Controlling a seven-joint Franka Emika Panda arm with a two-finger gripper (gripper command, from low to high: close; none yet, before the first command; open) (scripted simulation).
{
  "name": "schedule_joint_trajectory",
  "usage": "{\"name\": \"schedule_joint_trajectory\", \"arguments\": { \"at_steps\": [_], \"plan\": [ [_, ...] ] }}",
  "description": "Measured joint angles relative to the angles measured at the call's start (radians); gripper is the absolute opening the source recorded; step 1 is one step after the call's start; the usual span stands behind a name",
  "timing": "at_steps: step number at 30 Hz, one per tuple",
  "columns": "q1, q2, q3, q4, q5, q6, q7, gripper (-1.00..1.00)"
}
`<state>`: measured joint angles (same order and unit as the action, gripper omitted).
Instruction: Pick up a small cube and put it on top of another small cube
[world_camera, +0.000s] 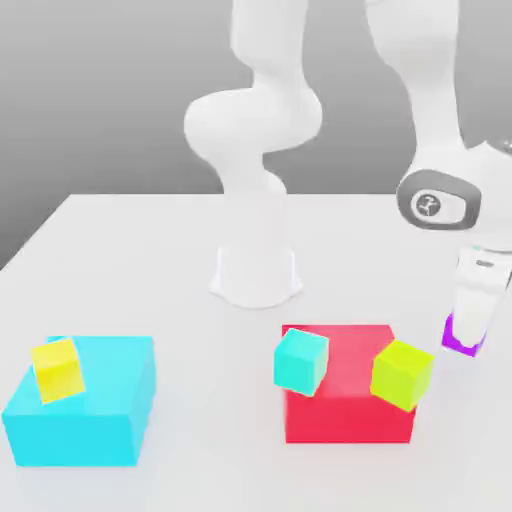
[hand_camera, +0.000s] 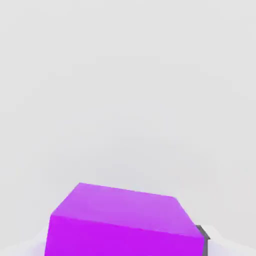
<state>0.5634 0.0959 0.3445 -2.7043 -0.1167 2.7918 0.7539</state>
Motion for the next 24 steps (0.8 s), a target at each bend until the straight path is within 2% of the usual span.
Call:
{"name": "schedule_joint_trajectory", "arguments": {
  "at_steps": [4,9,13,14,20,24],
  "plan": [
    [-0.127,-0.134,-0.08,0.041,0.076,-0.169,-0.165,-1.0],
    [-0.21,-0.294,-0.206,0.098,0.146,-0.384,-0.362,-1.0],
    [-0.231,-0.22,-0.228,0.078,0.143,-0.289,-0.387,-1.0],
    [-0.232,-0.191,-0.228,0.069,0.139,-0.252,-0.385,1.0],
    [-0.233,-0.177,-0.228,0.065,0.135,-0.233,-0.382,1.0],
    [-0.231,-0.266,-0.23,0.092,0.146,-0.348,-0.391,1.0]
  ]
}}
